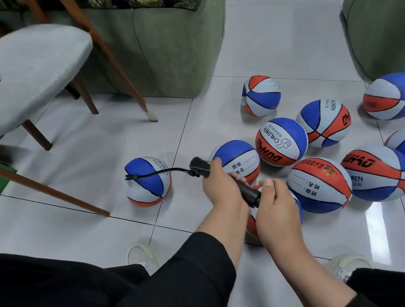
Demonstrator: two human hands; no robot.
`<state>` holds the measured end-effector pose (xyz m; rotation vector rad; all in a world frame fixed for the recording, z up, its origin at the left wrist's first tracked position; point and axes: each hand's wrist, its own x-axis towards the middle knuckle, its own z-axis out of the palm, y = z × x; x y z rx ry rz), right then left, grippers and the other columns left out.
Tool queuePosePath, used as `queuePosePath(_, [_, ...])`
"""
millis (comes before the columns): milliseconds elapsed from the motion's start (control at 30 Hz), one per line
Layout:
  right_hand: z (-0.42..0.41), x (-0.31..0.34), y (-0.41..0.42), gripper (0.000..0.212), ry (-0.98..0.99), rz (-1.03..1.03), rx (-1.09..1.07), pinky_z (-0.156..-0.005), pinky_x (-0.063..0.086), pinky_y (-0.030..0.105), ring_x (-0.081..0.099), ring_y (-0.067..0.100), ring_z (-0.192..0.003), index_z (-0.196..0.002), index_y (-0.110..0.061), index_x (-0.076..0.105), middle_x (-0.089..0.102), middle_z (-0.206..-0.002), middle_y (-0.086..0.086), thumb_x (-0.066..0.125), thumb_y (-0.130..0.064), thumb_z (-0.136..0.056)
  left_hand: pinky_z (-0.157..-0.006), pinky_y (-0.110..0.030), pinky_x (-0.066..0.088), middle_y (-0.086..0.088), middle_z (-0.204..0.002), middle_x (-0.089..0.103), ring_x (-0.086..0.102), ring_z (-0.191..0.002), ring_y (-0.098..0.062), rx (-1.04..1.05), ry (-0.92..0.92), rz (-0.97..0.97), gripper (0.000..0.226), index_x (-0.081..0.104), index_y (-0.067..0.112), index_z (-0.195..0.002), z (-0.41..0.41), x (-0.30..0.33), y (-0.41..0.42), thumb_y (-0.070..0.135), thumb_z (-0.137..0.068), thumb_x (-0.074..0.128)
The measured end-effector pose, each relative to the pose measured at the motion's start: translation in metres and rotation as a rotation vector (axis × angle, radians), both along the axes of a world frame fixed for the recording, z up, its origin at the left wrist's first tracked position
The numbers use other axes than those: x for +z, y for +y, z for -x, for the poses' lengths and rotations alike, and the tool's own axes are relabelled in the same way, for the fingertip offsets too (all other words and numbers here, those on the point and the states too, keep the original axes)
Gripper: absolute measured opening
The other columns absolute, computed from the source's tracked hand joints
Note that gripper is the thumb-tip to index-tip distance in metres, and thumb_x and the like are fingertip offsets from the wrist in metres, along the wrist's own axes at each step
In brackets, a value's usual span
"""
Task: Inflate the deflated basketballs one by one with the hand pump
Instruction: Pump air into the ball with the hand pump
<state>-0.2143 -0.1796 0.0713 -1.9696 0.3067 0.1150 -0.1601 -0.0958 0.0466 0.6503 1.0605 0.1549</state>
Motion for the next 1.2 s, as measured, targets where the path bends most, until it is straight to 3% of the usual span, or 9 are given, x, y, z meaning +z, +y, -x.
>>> queuePosePath(133, [-0.002, 0.002, 0.005, 0.022, 0.019, -0.02, 0.05, -0.061, 0.037, 0.005, 0.054, -0.001, -0.078, -0.1, -0.02, 0.056, 0.06, -0.08, -0.014, 0.038, -0.03, -0.109, -0.049, -0.027, 0.048, -0.002, -0.062, 0.047, 0.044, -0.043, -0.019, -0.025, -0.044, 0.011, 0.031, 0.055, 0.011, -0.098, -0.003, 0.005, 0.005, 0.039, -0.094, 0.069])
queuePosePath(267, [0.003, 0.0, 0.007, 0.019, 0.013, -0.034, 0.085, -0.067, 0.04, 0.015, 0.06, 0.002, -0.087, -0.099, -0.029, 0.055, 0.065, -0.086, -0.015, 0.04, -0.037, -0.107, -0.054, -0.029, 0.048, -0.003, -0.061, 0.049, 0.045, -0.047, -0.019, -0.105, -0.047, 0.067, 0.029, 0.056, 0.009, -0.093, -0.001, 0.0, 0.015, 0.031, -0.09, 0.075])
queuePosePath(367, [0.008, 0.002, 0.002, 0.02, -0.008, -0.035, 0.054, -0.066, 0.04, 0.016, 0.059, 0.004, -0.085, -0.098, -0.028, 0.056, 0.066, -0.083, -0.009, 0.041, -0.037, -0.107, -0.049, -0.024, 0.045, 0.0, -0.056, 0.049, 0.044, -0.044, -0.016, -0.133, -0.025, 0.063, 0.017, 0.054, 0.011, -0.083, -0.007, 0.002, 0.028, 0.016, -0.09, 0.068])
queuePosePath(500, [0.013, 0.008, -0.001, 0.021, -0.016, -0.049, 0.07, -0.072, 0.047, 0.029, 0.059, 0.01, -0.08, -0.094, -0.028, 0.057, 0.066, -0.078, -0.001, 0.044, -0.039, -0.106, -0.046, -0.023, 0.046, 0.001, -0.055, 0.048, 0.046, -0.041, -0.015, -0.068, 0.014, 0.104, 0.018, 0.052, 0.012, -0.077, -0.013, 0.0, 0.052, 0.013, -0.09, 0.065])
queuePosePath(667, [0.006, 0.003, 0.0, 0.023, -0.021, 0.023, 0.046, -0.059, 0.035, 0.014, 0.054, 0.006, -0.075, -0.098, -0.019, 0.055, 0.06, -0.074, -0.007, 0.04, -0.033, -0.108, -0.047, -0.021, 0.044, 0.001, -0.056, 0.047, 0.045, -0.044, -0.016, -0.07, 0.025, 0.104, 0.018, 0.049, 0.014, -0.076, 0.0, -0.002, 0.021, 0.015, -0.09, 0.06])
queuePosePath(800, [-0.002, 0.005, 0.002, 0.018, -0.044, 0.034, 0.022, -0.059, 0.034, 0.019, 0.052, 0.007, -0.074, -0.099, -0.022, 0.053, 0.056, -0.077, -0.016, 0.04, -0.029, -0.108, -0.048, -0.024, 0.045, -0.001, -0.056, 0.048, 0.045, -0.044, -0.018, -0.079, -0.021, 0.123, 0.018, 0.048, 0.012, -0.077, 0.001, 0.006, -0.002, 0.017, -0.09, 0.06])
queuePosePath(933, [-0.005, 0.009, 0.005, 0.016, -0.034, 0.019, 0.083, -0.061, 0.038, 0.005, 0.054, -0.004, -0.077, -0.101, -0.025, 0.053, 0.057, -0.079, -0.019, 0.04, -0.031, -0.108, -0.047, -0.023, 0.043, 0.001, -0.054, 0.048, 0.044, -0.041, -0.015, -0.066, -0.031, 0.111, 0.011, 0.05, 0.011, -0.084, -0.003, 0.012, 0.007, 0.013, -0.09, 0.059])
queuePosePath(1100, [0.005, 0.007, 0.005, 0.016, -0.028, -0.024, 0.089, -0.064, 0.04, 0.012, 0.06, 0.001, -0.08, -0.099, -0.029, 0.055, 0.064, -0.079, -0.012, 0.044, -0.038, -0.106, -0.048, -0.023, 0.042, 0.001, -0.058, 0.048, 0.045, -0.041, -0.014, -0.09, 0.004, 0.055, 0.016, 0.05, 0.012, -0.077, -0.008, 0.011, 0.028, 0.009, -0.09, 0.059])
queuePosePath(1200, [0.012, 0.007, 0.001, 0.018, -0.064, -0.05, 0.069, -0.07, 0.049, 0.029, 0.062, 0.011, -0.078, -0.096, -0.028, 0.058, 0.068, -0.076, -0.001, 0.046, -0.04, -0.104, -0.048, -0.022, 0.044, 0.001, -0.06, 0.048, 0.046, -0.043, -0.015, -0.082, 0.007, 0.066, 0.015, 0.05, 0.013, -0.078, -0.013, 0.006, 0.048, 0.01, -0.089, 0.06])
